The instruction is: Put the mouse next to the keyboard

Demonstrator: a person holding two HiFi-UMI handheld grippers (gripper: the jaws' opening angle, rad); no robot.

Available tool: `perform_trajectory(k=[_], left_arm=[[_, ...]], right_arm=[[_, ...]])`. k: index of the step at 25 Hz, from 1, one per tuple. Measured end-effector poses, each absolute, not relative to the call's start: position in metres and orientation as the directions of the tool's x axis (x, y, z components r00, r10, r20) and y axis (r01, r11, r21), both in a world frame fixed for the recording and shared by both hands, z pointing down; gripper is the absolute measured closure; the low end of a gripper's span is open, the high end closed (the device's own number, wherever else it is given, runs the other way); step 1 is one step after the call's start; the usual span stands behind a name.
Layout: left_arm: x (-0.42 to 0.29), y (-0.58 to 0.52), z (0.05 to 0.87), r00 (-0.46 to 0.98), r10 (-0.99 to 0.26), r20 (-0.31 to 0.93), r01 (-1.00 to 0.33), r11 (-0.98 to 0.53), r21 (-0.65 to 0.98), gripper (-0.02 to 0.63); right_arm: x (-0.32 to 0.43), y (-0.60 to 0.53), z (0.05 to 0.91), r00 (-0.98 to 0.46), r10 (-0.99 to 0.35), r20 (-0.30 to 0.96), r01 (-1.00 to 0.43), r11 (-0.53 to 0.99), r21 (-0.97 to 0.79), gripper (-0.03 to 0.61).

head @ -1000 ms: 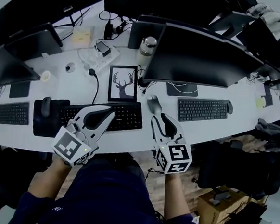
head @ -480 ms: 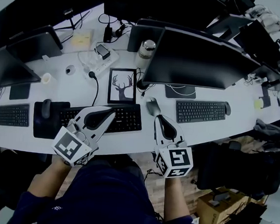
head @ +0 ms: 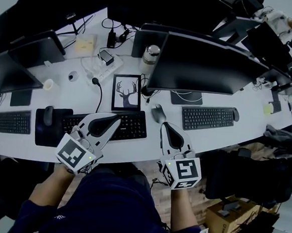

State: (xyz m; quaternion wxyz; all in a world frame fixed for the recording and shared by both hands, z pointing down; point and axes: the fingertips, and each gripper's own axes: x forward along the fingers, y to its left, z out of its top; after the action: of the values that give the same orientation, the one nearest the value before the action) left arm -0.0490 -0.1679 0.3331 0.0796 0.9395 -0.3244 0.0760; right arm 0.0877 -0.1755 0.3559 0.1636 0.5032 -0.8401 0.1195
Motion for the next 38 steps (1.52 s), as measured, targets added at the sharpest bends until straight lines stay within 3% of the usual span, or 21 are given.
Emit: perform_trajectory(k=[38], left_arm=[[-0.032, -0.169, 0.337, 0.758, -0.618, 0.209, -0.646, -0.755, 0.111, 0.577]], right_arm=[[0.101, -0.179, 0.370, -0.516, -0.758, 0.400, -0.854, 0.493, -0.167, 0.577]])
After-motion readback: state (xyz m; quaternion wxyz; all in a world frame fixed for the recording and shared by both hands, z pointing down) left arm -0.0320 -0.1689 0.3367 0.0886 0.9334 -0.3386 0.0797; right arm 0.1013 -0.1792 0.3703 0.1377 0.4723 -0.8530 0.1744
